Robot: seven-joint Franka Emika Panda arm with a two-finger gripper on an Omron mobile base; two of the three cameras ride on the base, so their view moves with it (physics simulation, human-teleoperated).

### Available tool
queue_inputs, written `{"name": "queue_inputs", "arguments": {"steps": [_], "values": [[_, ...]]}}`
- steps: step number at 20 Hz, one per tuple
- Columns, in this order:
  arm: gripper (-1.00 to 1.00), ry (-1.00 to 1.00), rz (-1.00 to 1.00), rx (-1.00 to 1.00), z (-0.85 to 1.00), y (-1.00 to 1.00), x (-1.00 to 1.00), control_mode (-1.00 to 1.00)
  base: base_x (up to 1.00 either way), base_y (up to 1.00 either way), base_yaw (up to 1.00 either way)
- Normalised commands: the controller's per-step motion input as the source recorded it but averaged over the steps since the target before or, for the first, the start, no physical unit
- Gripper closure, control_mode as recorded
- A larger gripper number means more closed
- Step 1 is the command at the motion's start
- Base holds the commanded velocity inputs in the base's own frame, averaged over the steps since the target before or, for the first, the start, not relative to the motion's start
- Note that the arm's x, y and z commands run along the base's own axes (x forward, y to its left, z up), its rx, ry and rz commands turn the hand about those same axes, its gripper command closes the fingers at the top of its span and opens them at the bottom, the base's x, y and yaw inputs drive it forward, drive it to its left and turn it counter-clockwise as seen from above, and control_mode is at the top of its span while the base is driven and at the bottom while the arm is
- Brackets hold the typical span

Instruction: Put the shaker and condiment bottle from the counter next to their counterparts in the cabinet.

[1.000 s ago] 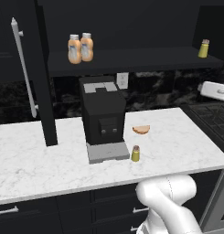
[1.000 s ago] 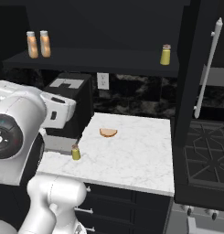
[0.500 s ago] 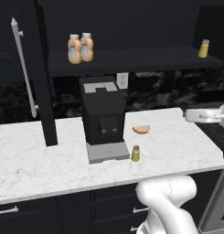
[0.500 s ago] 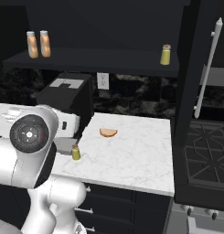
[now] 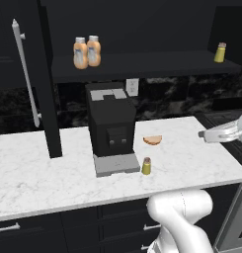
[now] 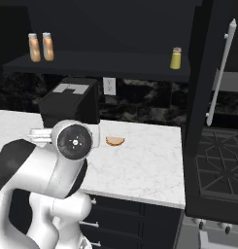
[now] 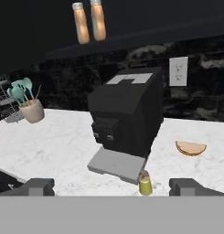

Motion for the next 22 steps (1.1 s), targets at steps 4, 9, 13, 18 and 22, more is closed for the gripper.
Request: {"name": "queue_inputs", "arguments": {"steps": [4, 9, 13, 18, 22], "values": [[-1.0, 0.1, 0.1, -0.13, -0.53, 0.13, 0.41, -1.0, 0.0, 0.0, 0.0], [-1.0, -0.03, 0.1, -0.1, -0.51, 0.0, 0.25, -1.0, 0.0, 0.0, 0.0], [-1.0, -0.09, 0.13, -0.05, -0.62, -0.02, 0.1, -1.0, 0.0, 0.0, 0.0], [-1.0, -0.01, 0.25, -0.04, -0.65, 0.0, 0.13, -1.0, 0.0, 0.0, 0.0], [-1.0, 0.0, 0.27, -0.02, -0.51, -0.04, 0.13, -1.0, 0.0, 0.0, 0.0]]}}
